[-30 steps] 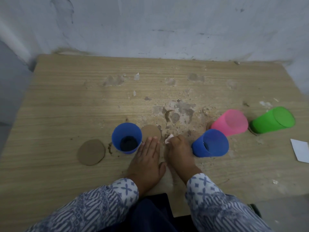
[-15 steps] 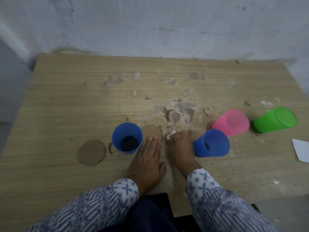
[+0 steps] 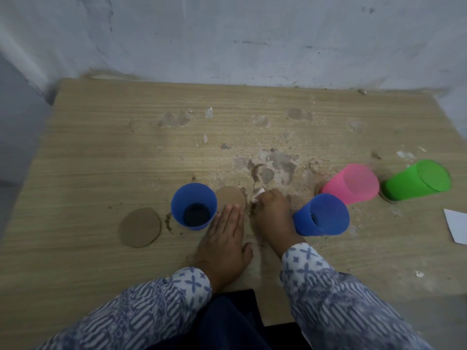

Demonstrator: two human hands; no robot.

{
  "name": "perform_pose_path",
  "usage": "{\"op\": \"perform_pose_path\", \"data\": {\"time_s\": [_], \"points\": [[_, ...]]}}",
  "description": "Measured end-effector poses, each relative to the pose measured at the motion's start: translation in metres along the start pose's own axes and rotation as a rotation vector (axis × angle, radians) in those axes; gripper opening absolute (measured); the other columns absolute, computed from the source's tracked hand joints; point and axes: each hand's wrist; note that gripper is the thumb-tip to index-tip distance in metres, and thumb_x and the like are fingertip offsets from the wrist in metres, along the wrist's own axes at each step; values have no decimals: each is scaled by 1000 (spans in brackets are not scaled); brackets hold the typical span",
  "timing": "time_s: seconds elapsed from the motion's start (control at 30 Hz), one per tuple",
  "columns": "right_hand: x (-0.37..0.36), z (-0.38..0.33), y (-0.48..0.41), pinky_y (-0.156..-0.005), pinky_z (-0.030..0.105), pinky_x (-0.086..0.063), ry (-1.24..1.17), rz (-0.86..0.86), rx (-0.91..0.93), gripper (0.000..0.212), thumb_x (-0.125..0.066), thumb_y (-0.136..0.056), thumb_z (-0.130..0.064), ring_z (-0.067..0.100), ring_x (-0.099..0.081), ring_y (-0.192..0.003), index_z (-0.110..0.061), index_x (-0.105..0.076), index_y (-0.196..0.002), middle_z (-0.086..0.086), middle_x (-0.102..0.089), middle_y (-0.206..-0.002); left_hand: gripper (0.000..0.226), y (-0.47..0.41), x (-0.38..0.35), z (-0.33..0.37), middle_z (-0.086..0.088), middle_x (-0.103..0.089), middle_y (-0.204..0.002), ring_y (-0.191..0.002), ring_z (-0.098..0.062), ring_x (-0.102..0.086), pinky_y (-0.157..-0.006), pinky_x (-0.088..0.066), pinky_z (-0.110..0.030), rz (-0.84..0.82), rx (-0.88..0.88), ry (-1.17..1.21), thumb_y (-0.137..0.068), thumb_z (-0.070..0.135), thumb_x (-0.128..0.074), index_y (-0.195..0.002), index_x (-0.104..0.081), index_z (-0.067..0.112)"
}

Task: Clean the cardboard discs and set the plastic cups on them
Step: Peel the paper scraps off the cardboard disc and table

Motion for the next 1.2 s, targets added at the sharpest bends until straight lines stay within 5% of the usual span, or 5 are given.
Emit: {"op": "perform_pose_path", "data": {"time_s": [0.4, 0.67, 0.8, 0.97, 1.2], "points": [[-6, -1, 11, -62, 25, -37, 3, -16, 26, 12, -56, -87, -7, 29, -56, -69, -6, -67, -82, 13, -59, -81, 68, 0, 1, 0, -16, -46, -142, -133, -30, -43, -110, -21, -38, 18, -4, -2, -83, 44, -41, -136, -47, 1], [-2, -4, 46, -64, 30, -47, 37, -91, 128, 14, -67, -75, -7, 29, -60, -73, -9, -72, -89, 13, -63, -81, 65, 0, -1, 0, -15, -43, -145, -135, -29, -40, -110, -21, -39, 20, -15, 25, -88, 43, -41, -139, -43, 3], [-1, 1, 18, -62, 24, -36, 31, -73, 51, 12, -54, -84, -7, 27, -56, -74, -12, -64, -89, 8, -57, -83, 67, 0, 0, 0, -15, -44, -144, -134, -29, -42, -109, -22, -39, 5, -5, 11, -85, 44, -39, -137, -45, 2], [-8, -8, 12, -72, 27, -40, 59, -48, 47, 23, -49, -92, -18, 27, -56, -86, -6, -66, -102, 13, -61, -97, 67, 0, 0, -1, -15, -44, -144, -134, -29, -42, -109, -22, -39, 4, -8, 17, -86, 45, -38, -137, -44, 2], [-2, 6, 19, -69, 29, -45, 24, -70, 84, 14, -54, -86, -8, 27, -56, -77, -12, -66, -92, 10, -59, -87, 67, 0, -1, -1, -16, -43, -145, -135, -29, -41, -108, -22, -40, 1, -9, 16, -85, 44, -39, -136, -46, 2]]}}
Point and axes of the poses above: each hand's wrist, its own y-axis away from the middle knuckle, its own x-axis out of the back of the hand, z = x × y
